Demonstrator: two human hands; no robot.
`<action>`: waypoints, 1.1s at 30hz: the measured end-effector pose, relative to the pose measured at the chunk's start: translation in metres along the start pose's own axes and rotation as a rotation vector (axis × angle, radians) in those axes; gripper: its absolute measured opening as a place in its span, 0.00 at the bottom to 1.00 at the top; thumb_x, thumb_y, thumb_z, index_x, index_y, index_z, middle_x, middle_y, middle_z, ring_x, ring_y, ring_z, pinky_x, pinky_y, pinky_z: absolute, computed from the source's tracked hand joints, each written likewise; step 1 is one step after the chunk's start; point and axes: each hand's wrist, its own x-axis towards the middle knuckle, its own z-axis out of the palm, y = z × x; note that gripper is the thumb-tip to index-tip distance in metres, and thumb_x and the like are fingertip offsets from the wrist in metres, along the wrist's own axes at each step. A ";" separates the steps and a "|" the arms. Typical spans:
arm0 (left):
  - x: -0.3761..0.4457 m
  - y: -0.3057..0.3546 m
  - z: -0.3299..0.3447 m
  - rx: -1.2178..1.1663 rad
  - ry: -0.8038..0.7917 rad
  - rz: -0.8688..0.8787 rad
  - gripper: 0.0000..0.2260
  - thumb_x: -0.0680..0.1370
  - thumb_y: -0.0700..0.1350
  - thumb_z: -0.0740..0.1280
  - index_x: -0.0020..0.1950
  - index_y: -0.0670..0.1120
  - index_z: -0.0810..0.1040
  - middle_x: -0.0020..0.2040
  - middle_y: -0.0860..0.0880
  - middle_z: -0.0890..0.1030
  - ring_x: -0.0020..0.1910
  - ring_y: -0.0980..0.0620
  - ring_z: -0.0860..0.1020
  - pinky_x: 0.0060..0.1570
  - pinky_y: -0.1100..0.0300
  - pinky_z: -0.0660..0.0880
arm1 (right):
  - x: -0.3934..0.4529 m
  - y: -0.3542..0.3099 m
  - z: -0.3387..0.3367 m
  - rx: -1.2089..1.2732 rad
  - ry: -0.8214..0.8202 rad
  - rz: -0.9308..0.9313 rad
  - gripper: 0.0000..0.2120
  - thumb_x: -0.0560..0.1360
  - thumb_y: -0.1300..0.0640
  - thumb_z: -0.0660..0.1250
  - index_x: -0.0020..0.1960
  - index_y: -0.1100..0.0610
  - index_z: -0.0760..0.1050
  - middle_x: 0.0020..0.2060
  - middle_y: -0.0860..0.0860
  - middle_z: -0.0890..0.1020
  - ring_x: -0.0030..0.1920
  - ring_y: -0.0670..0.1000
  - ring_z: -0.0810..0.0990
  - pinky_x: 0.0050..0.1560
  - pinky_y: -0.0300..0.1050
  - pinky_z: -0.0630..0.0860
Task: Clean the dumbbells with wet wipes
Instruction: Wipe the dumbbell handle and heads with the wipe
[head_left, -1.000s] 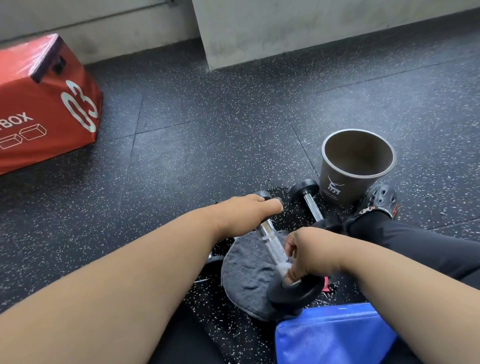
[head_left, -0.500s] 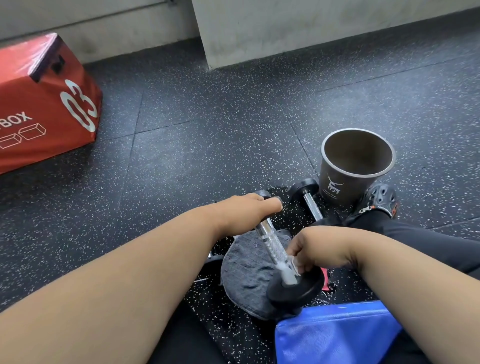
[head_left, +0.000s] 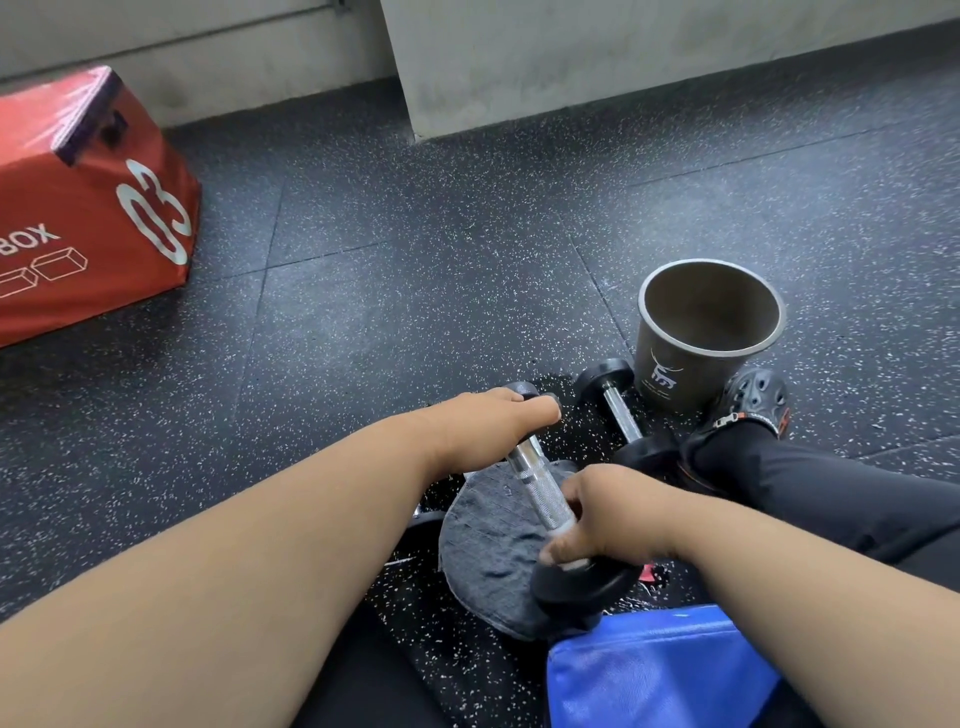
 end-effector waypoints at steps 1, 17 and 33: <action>-0.001 0.000 0.000 -0.002 0.001 0.003 0.33 0.71 0.75 0.58 0.71 0.60 0.76 0.70 0.51 0.78 0.67 0.45 0.76 0.72 0.43 0.71 | 0.002 -0.003 0.005 -0.034 0.034 0.012 0.24 0.67 0.35 0.80 0.43 0.55 0.81 0.36 0.50 0.85 0.36 0.51 0.81 0.43 0.48 0.79; -0.006 0.002 -0.001 0.017 -0.003 0.012 0.33 0.73 0.74 0.58 0.73 0.60 0.75 0.73 0.51 0.77 0.71 0.45 0.74 0.75 0.44 0.67 | -0.005 -0.004 -0.005 0.116 -0.104 0.041 0.16 0.69 0.46 0.83 0.38 0.52 0.77 0.26 0.42 0.79 0.29 0.42 0.74 0.32 0.37 0.68; -0.001 0.001 0.000 0.038 -0.007 0.030 0.31 0.75 0.73 0.58 0.75 0.61 0.73 0.74 0.53 0.76 0.72 0.45 0.73 0.75 0.43 0.67 | 0.006 -0.021 0.015 0.340 -0.056 0.067 0.23 0.65 0.35 0.79 0.43 0.53 0.80 0.34 0.48 0.84 0.34 0.49 0.81 0.43 0.49 0.80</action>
